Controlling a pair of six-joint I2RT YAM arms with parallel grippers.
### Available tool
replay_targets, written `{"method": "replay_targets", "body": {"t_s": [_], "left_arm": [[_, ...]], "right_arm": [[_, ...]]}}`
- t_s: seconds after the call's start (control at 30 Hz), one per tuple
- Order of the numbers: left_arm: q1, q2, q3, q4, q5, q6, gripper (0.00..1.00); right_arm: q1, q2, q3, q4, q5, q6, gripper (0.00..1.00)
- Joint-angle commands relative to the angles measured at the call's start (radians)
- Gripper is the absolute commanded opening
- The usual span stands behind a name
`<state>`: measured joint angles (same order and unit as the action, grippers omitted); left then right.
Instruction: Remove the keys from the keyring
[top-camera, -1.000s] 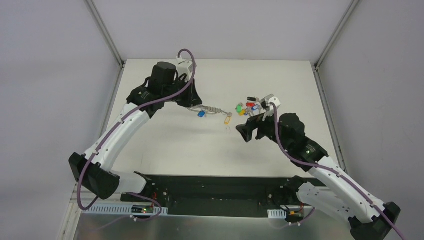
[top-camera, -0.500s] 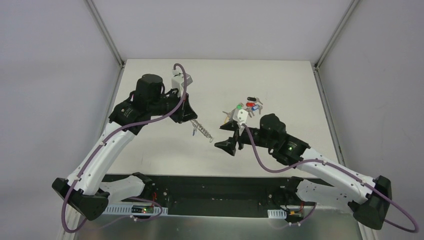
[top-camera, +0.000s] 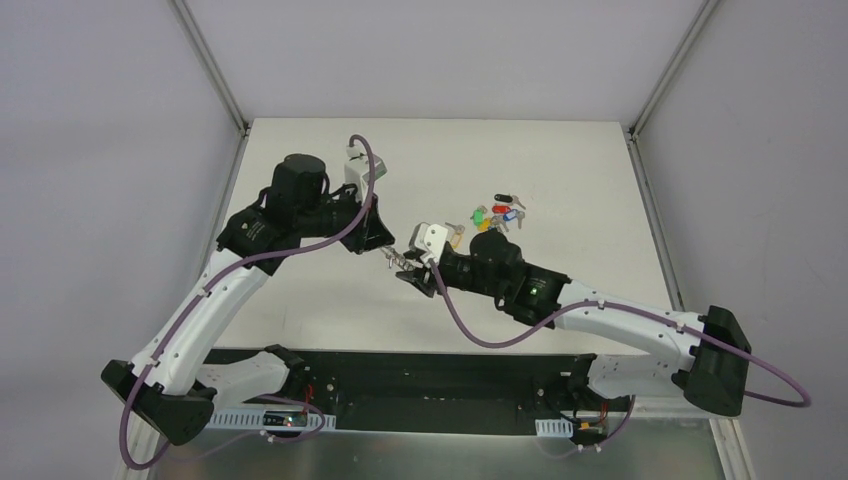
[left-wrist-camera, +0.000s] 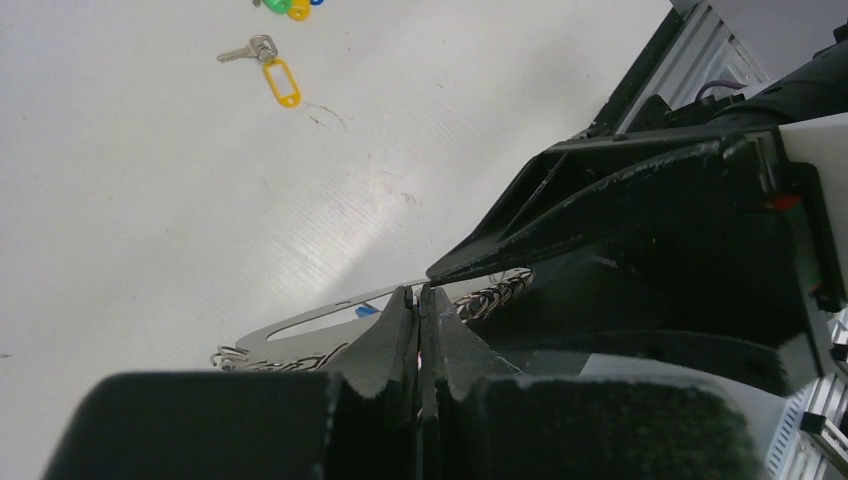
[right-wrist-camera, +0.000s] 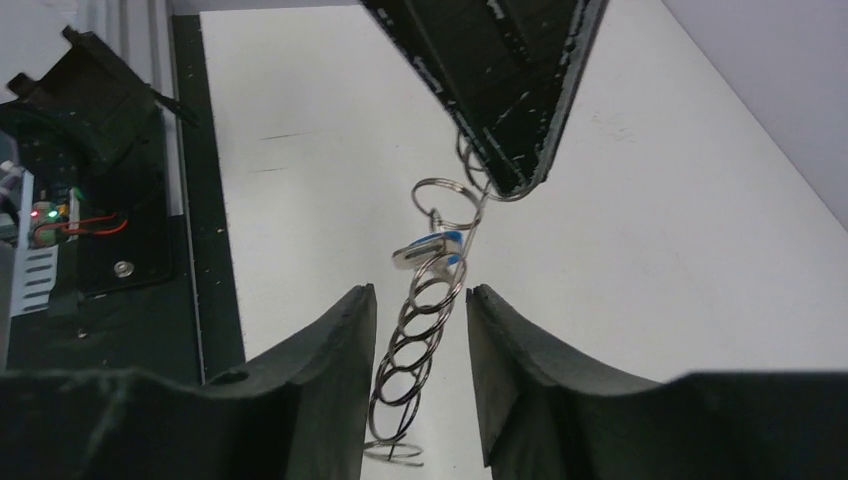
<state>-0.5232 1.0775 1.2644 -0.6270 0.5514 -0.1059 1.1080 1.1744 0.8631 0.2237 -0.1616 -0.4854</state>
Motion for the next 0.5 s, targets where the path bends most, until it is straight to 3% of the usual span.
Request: {"method": "replay_targets", "body": {"t_s": [0.0, 0.1, 0.13, 0.17, 0.23, 0.3, 0.37, 0.47], "left_arm": [[-0.009, -0.051, -0.004, 0.027, 0.035, 0.031, 0.0], [-0.01, -0.067, -0.013, 0.027, 0.025, 0.039, 0.0], [-0.009, -0.07, -0.015, 0.027, 0.016, 0.039, 0.0], [-0.009, -0.07, -0.017, 0.027, 0.006, 0.033, 0.07], [-0.01, -0.071, -0.015, 0.029, -0.038, -0.008, 0.42], [-0.009, -0.085, -0.017, 0.029, -0.077, -0.048, 0.64], [-0.009, -0.117, -0.044, 0.047, -0.066, -0.062, 0.73], [-0.009, -0.18, -0.102, 0.08, -0.044, -0.06, 0.76]], "right_arm": [[0.009, 0.027, 0.072, 0.068, 0.1, -0.04, 0.35], [0.012, 0.028, 0.073, 0.053, 0.116, -0.062, 0.0], [0.015, 0.024, 0.069, 0.048, 0.13, -0.073, 0.0], [0.018, 0.017, 0.064, 0.045, 0.141, -0.086, 0.0], [0.024, -0.001, 0.043, 0.049, 0.155, -0.131, 0.0], [0.027, -0.024, 0.018, 0.061, 0.184, -0.191, 0.0], [0.027, -0.045, 0.002, 0.064, 0.199, -0.255, 0.0], [0.025, -0.064, 0.002, 0.054, 0.238, -0.354, 0.0]]}}
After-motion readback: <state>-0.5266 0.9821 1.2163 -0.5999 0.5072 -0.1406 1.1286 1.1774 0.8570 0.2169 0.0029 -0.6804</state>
